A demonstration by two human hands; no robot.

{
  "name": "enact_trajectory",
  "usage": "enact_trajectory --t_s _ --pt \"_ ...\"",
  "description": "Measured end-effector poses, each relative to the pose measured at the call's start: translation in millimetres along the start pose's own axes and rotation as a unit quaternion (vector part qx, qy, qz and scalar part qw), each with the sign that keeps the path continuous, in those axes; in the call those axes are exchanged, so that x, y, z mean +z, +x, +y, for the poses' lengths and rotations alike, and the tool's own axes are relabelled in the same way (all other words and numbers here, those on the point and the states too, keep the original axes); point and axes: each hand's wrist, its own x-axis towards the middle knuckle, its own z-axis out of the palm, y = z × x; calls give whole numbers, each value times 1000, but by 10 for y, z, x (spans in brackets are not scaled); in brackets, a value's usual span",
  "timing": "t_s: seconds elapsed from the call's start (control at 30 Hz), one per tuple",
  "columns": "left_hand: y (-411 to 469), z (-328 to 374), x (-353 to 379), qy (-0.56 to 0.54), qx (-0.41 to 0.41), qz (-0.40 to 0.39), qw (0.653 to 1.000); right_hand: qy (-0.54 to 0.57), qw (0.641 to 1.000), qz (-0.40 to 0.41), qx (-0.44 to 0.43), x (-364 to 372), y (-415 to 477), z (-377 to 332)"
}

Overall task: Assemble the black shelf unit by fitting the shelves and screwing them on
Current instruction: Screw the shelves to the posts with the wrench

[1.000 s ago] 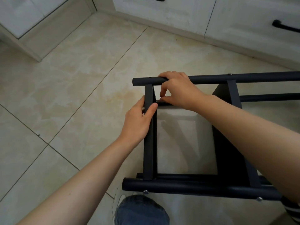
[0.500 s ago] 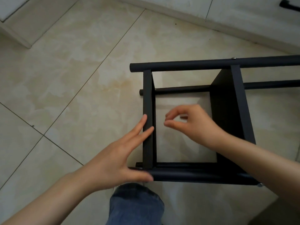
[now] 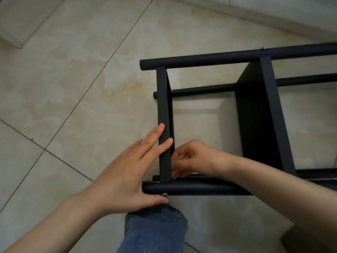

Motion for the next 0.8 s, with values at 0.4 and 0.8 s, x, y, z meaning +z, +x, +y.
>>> enact_trajectory --t_s 0.4,0.8 --pt "-8 -22 24 -65 -10 -15 998 -21 999 -29 -20 -13 1 40" --pt "-5 -105 219 -7 74 102 992 -25 999 -37 -24 -36 26 70"
